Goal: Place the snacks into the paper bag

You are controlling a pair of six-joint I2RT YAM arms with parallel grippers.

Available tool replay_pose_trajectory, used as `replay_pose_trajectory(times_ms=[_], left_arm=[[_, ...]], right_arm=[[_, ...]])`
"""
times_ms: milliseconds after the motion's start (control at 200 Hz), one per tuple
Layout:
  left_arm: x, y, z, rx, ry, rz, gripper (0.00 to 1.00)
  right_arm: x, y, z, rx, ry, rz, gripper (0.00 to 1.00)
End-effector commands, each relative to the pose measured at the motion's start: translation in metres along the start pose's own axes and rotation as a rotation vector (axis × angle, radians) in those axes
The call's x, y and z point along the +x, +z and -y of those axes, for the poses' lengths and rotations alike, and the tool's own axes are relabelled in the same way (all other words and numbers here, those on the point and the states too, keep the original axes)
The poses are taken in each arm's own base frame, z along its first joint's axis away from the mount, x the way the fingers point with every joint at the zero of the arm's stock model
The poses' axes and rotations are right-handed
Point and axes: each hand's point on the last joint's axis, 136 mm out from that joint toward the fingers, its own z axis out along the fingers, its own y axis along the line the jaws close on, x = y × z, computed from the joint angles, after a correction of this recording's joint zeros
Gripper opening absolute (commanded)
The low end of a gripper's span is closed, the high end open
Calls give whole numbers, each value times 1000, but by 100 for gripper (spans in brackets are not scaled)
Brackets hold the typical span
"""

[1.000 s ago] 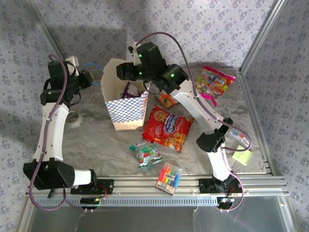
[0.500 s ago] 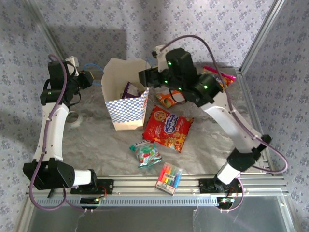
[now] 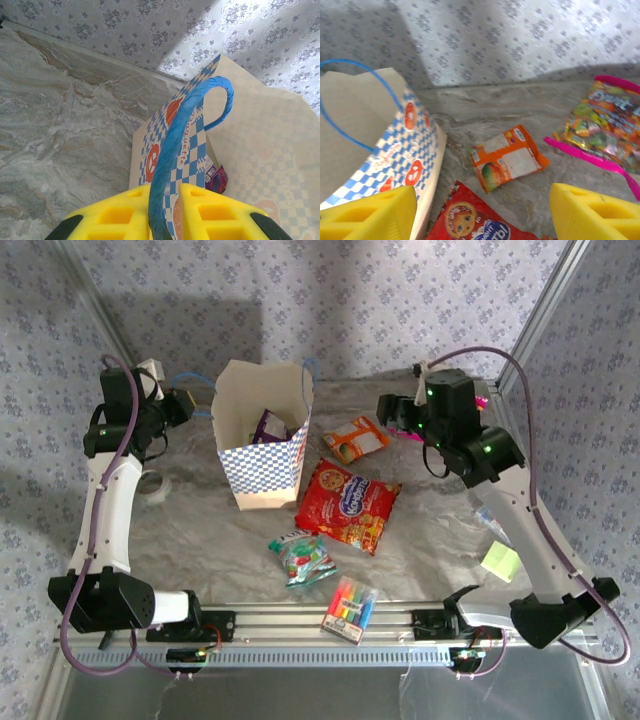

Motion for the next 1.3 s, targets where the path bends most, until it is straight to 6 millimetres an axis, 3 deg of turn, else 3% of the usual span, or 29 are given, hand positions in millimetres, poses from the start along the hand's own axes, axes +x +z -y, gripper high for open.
replay_pose_trajectory(times_ms=[0, 290, 555, 575, 745, 880, 1294], left_arm=[[-9, -11, 6, 13, -3, 25, 21], [-4, -4, 5, 10, -12, 2, 22], [0, 1, 5, 5, -11, -14, 23], [1, 2, 4, 3, -11, -18, 23], [6, 7, 3, -4, -9, -34, 23], [9, 12, 3, -6, -7, -47, 23], [14, 18, -6, -44, 1, -46, 23]], right_arm=[[3, -6, 27, 64, 82, 16, 72], [35, 5, 90, 209, 284, -24, 74], [74, 16, 163, 366, 555, -67, 74], [89, 20, 171, 388, 581, -92, 74], [119, 31, 210, 447, 748, -114, 74], [138, 45, 224, 461, 804, -164, 74], [187, 106, 241, 387, 940, -335, 74]])
